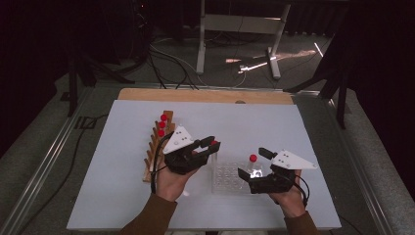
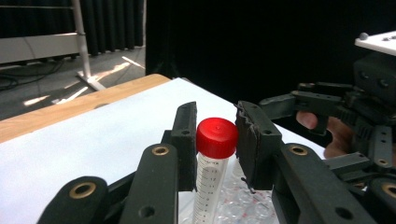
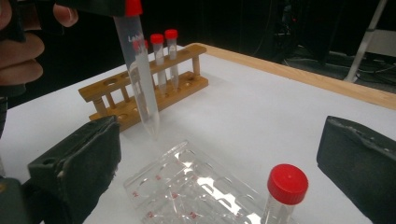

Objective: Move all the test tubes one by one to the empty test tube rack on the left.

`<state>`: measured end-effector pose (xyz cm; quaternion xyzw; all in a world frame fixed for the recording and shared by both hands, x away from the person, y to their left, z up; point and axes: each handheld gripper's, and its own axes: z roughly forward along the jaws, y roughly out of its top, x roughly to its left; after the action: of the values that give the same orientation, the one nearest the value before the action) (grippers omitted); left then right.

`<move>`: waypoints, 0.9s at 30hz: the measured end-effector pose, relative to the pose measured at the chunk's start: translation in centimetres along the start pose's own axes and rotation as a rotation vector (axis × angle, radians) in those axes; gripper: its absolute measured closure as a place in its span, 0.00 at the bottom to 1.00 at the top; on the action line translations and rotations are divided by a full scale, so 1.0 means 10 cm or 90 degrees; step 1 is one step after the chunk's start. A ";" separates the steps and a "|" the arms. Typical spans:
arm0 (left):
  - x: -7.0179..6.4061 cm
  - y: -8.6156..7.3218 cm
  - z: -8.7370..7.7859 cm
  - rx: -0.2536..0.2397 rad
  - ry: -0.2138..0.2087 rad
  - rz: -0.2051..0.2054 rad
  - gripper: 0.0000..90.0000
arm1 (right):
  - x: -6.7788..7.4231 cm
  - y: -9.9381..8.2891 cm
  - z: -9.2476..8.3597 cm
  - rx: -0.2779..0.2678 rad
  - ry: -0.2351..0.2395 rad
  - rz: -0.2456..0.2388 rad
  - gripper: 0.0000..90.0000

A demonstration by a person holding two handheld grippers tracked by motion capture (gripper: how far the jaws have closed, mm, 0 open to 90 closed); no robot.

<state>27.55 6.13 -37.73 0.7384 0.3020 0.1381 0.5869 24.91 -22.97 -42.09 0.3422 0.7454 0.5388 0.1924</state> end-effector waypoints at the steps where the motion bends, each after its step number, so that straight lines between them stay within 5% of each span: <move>1: 0.02 0.00 -0.01 -0.002 0.004 -0.001 0.79 | -0.01 0.00 0.00 -0.002 -0.003 0.000 0.00; 27: 0.51 0.00 -0.44 -0.026 0.138 -0.028 0.79 | -0.07 0.00 -0.06 -0.013 -0.026 0.008 0.00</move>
<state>29.01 12.69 -37.28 0.7004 0.3770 0.2100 0.5685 24.98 -23.92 -41.96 0.3555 0.7338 0.5405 0.2075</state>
